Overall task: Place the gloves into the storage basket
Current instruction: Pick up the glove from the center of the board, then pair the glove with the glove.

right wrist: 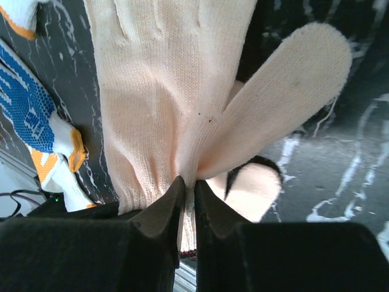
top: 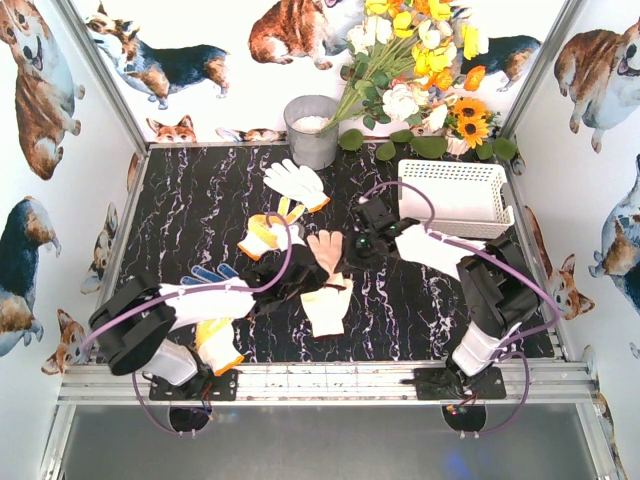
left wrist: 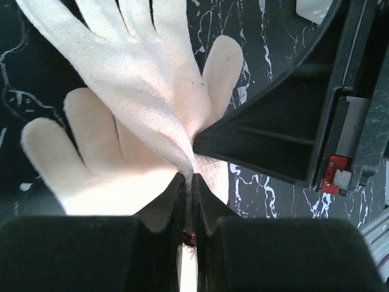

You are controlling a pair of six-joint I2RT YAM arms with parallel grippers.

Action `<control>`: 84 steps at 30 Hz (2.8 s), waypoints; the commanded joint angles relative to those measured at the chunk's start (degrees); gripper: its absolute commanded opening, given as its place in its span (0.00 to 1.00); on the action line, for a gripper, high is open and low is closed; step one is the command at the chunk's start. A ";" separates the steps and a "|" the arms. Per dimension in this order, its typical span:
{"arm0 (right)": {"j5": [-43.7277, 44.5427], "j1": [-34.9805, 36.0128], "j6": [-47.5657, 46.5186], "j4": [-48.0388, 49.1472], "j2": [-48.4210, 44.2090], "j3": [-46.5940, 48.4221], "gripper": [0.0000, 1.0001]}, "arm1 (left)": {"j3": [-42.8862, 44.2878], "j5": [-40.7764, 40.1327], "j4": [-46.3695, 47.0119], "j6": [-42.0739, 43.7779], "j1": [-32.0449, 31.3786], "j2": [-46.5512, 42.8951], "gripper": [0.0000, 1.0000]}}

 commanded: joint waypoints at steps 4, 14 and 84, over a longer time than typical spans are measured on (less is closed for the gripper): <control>1.59 3.55 -1.41 -2.48 1.54 5.81 0.00 | -4.67 -1.75 -3.32 -1.86 0.60 -7.95 0.00; 5.08 6.98 -2.65 -9.35 -1.46 6.76 0.00 | -7.74 4.10 -5.41 -4.31 0.60 -12.93 0.00; 3.35 13.58 11.12 12.41 -18.11 -25.72 0.31 | -18.22 15.04 5.67 -9.11 -2.70 -10.91 0.26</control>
